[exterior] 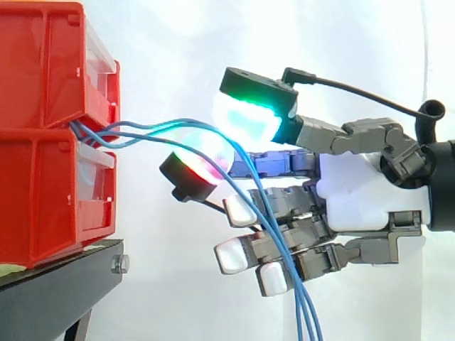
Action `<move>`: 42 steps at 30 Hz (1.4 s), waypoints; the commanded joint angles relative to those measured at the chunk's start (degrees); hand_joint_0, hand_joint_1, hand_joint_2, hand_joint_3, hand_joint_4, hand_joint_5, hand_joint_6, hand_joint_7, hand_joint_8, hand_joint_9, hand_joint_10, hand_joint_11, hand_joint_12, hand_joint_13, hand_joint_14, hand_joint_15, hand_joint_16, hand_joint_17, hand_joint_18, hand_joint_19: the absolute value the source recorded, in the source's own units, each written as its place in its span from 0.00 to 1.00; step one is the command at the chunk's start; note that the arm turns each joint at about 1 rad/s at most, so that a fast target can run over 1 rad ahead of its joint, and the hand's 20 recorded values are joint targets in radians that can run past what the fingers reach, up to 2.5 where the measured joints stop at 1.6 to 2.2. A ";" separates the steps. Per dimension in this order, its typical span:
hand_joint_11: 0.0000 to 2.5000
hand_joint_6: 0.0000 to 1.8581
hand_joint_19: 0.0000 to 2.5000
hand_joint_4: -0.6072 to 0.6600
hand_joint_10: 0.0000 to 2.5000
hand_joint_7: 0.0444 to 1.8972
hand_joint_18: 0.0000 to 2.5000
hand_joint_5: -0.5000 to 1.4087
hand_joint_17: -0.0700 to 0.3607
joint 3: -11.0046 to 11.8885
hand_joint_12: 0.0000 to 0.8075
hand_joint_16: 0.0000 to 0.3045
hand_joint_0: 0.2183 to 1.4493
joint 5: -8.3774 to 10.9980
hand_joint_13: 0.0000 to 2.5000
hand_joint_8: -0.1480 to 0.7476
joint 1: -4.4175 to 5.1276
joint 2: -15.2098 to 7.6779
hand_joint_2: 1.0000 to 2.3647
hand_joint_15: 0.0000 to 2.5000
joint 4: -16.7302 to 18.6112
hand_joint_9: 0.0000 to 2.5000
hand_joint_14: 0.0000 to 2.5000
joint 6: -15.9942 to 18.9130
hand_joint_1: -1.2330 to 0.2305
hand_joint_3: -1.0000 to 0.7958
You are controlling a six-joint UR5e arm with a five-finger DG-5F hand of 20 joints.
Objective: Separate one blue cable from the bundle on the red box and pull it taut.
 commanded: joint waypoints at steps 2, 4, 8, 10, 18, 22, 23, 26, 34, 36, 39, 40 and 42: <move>0.04 0.42 0.26 0.37 0.00 0.53 0.39 0.25 0.44 0.00 0.49 0.17 0.21 -0.05 0.41 0.40 -0.10 0.01 0.00 0.15 -0.35 0.52 0.01 0.21 0.49 0.28; 0.04 0.42 0.26 0.38 0.00 0.54 0.39 0.25 0.44 0.00 0.49 0.17 0.22 -0.05 0.41 0.40 -0.10 0.01 0.00 0.15 -0.35 0.51 0.01 0.21 0.48 0.28; 0.04 0.42 0.27 0.40 0.00 0.53 0.37 0.24 0.42 0.00 0.47 0.16 0.25 -0.14 0.40 0.39 -0.10 0.01 0.00 0.16 -0.44 0.50 0.01 0.21 0.44 0.28; 0.05 0.43 0.27 0.42 0.00 0.52 0.37 0.24 0.42 0.00 0.47 0.16 0.28 -0.41 0.40 0.40 -0.10 0.01 0.00 0.16 -0.70 0.49 0.01 0.21 0.39 0.30; 0.09 0.49 0.26 0.45 0.00 0.42 0.35 0.20 0.42 0.00 0.48 0.16 0.35 -0.67 0.37 0.43 -0.45 0.01 0.01 0.16 -0.88 0.43 0.01 0.21 0.25 0.41; 0.09 0.51 0.24 0.34 0.00 0.40 0.35 0.19 0.42 0.00 0.47 0.16 0.44 -1.02 0.36 0.42 -0.71 0.01 0.00 0.15 -1.14 0.42 0.01 0.21 0.22 0.32; 0.09 0.51 0.24 0.32 0.00 0.41 0.35 0.19 0.42 0.00 0.46 0.16 0.45 -1.20 0.36 0.41 -0.80 0.45 0.00 0.15 -1.49 0.42 0.01 0.04 0.22 0.28; 0.10 0.51 0.23 0.28 0.00 0.42 0.35 0.20 0.41 0.00 0.46 0.16 0.45 -1.37 0.37 0.41 -0.80 0.97 0.00 0.15 -2.81 0.42 0.01 -0.23 0.21 0.28; 0.07 0.48 0.25 0.42 0.00 0.43 0.37 0.24 0.42 0.00 0.47 0.16 0.26 -1.37 0.40 0.42 -1.24 1.94 0.00 0.16 -6.68 0.49 0.01 -0.23 0.26 0.28; 0.06 0.46 0.25 0.41 0.00 0.44 0.39 0.24 0.44 0.00 0.49 0.17 0.21 -1.46 0.41 0.43 -1.24 2.03 0.00 0.16 -7.47 0.50 0.01 -0.14 0.33 0.28; 0.05 0.45 0.25 0.40 0.00 0.45 0.40 0.25 0.46 0.00 0.51 0.19 0.18 -1.64 0.42 0.43 -1.42 2.03 0.00 0.15 -8.26 0.51 0.01 -0.05 0.41 0.28; 0.04 0.44 0.25 0.39 0.00 0.46 0.41 0.25 0.48 0.00 0.52 0.20 0.17 -1.81 0.42 0.44 -1.42 2.03 0.00 0.15 -8.44 0.52 0.01 -0.05 0.45 0.28; 0.04 0.44 0.25 0.39 0.00 0.47 0.41 0.25 0.48 0.00 0.53 0.20 0.16 -2.16 0.42 0.44 -1.42 2.03 0.00 0.15 -8.70 0.52 0.01 -0.05 0.47 0.28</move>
